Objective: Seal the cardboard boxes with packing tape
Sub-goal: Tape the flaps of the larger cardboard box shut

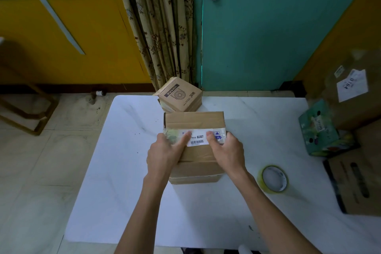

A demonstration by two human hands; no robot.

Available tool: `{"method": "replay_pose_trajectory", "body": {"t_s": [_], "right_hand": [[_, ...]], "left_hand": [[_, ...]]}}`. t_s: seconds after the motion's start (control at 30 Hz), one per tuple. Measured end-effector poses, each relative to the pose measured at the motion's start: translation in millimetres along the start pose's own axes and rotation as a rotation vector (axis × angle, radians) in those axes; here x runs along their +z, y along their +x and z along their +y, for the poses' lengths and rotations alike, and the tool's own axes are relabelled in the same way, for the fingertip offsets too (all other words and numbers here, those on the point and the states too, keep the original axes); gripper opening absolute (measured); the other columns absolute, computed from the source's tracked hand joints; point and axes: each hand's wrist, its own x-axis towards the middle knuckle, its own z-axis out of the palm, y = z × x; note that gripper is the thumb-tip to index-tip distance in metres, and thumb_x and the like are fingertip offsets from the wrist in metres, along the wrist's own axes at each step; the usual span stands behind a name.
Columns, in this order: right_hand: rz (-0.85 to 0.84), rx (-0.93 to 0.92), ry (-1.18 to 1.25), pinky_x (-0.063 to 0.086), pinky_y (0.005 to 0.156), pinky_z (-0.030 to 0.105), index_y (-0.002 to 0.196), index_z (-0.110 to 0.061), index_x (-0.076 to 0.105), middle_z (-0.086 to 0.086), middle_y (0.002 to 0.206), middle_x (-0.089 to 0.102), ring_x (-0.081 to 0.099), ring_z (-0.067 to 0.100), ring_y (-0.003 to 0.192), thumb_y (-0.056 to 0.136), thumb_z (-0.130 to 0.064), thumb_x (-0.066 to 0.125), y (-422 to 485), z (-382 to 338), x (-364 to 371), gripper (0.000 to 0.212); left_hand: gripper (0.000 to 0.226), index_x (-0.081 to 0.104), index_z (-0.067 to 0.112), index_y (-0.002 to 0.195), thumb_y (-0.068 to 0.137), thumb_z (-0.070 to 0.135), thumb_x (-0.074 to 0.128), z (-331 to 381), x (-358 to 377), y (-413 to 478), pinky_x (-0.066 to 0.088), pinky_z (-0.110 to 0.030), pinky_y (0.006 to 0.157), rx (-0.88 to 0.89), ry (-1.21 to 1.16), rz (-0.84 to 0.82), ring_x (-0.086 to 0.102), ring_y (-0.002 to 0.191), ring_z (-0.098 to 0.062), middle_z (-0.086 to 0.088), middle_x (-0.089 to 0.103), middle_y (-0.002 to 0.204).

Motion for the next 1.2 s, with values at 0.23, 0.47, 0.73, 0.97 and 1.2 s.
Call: {"method": "replay_pose_trajectory", "body": {"t_s": [0.23, 0.47, 0.73, 0.97, 1.2], "right_hand": [[0.034, -0.065, -0.054, 0.039, 0.044, 0.009, 0.088, -0.007, 0.062, 0.001, 0.086, 0.069, 0.058, 0.003, 0.061, 0.106, -0.038, 0.034, 0, 1, -2, 0.046], [-0.051, -0.016, 0.182, 0.043, 0.05, 0.008, 0.094, -0.014, 0.066, -0.008, 0.085, 0.07, 0.063, 0.0, 0.07, 0.095, -0.043, 0.061, -6, -2, -5, 0.029], [0.084, -0.05, 0.091, 0.036, 0.045, 0.013, 0.069, -0.009, 0.059, -0.008, 0.062, 0.06, 0.054, 0.003, 0.052, 0.107, -0.029, 0.036, -3, 6, -4, 0.049], [-0.012, -0.012, 0.404, 0.051, 0.071, 0.021, 0.099, -0.022, 0.076, -0.006, 0.088, 0.075, 0.067, 0.007, 0.083, 0.105, -0.047, 0.033, -18, -5, -18, 0.051], [-0.005, -0.392, -0.026, 0.036, 0.11, 0.037, 0.133, -0.027, 0.061, -0.008, 0.145, 0.053, 0.039, 0.012, 0.136, 0.098, -0.052, 0.041, -25, -16, 12, 0.047]], "left_hand": [[0.063, 0.061, 0.005, 0.076, 0.102, 0.059, 0.039, -10, -6, 9, 0.043, -0.036, 0.062, 0.087, -0.193, 0.05, 0.059, 0.077, -0.026, -0.006, 0.063, 0.075], [0.065, 0.068, 0.014, 0.098, 0.091, 0.075, 0.045, -19, -4, 12, 0.051, -0.036, 0.077, 0.008, -0.27, -0.119, 0.063, 0.093, -0.02, 0.002, 0.067, 0.092], [0.067, 0.069, 0.004, 0.088, 0.1, 0.063, 0.04, -13, 3, 7, 0.048, -0.034, 0.066, 0.041, -0.28, 0.039, 0.063, 0.082, -0.023, -0.004, 0.067, 0.081], [0.07, 0.072, 0.006, 0.093, 0.101, 0.065, 0.035, -34, 4, 11, 0.052, -0.041, 0.076, -0.008, -0.51, -0.003, 0.066, 0.086, -0.024, -0.006, 0.073, 0.09], [0.051, 0.069, 0.022, 0.107, 0.105, 0.058, 0.033, -55, 39, 12, 0.055, -0.034, 0.073, -0.227, -0.729, -0.161, 0.067, 0.097, -0.022, -0.003, 0.072, 0.108]]}}
